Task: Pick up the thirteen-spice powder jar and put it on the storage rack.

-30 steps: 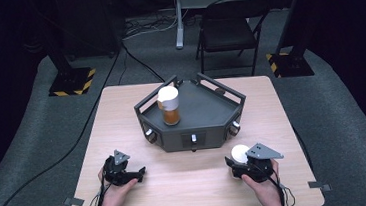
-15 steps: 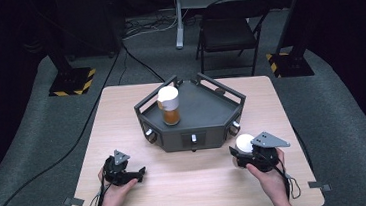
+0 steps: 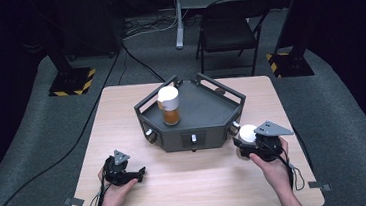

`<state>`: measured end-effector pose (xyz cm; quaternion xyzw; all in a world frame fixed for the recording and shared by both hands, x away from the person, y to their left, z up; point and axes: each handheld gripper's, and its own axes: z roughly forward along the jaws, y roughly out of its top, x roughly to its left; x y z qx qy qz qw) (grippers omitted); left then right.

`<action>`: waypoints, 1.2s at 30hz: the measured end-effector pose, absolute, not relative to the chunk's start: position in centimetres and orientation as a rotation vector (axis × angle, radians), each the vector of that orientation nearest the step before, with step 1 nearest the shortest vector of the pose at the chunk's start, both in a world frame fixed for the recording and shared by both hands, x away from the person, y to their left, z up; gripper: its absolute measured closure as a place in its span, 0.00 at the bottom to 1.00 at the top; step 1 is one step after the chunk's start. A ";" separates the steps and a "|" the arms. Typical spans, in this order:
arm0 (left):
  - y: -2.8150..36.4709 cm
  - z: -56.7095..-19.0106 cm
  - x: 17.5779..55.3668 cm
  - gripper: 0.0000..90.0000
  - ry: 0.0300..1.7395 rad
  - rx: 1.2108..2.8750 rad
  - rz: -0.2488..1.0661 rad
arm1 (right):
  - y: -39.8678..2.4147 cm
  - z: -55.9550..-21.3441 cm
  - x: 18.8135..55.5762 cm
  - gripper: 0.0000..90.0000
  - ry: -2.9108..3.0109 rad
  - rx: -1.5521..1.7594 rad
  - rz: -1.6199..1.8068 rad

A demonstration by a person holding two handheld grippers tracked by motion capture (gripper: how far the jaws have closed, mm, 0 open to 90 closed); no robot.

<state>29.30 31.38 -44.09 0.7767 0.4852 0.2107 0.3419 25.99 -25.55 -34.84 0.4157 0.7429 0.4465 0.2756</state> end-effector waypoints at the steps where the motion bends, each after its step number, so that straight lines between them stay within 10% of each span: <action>1: 31.4 -44.1 29.3 0.05 1.261 2.020 0.548 | -25.6 -34.7 26.1 0.33 1.996 1.117 1.198; 36: 31.4 -44.1 29.4 0.05 1.256 2.023 0.546 | -22.9 -27.9 31.0 0.33 1.933 1.064 1.235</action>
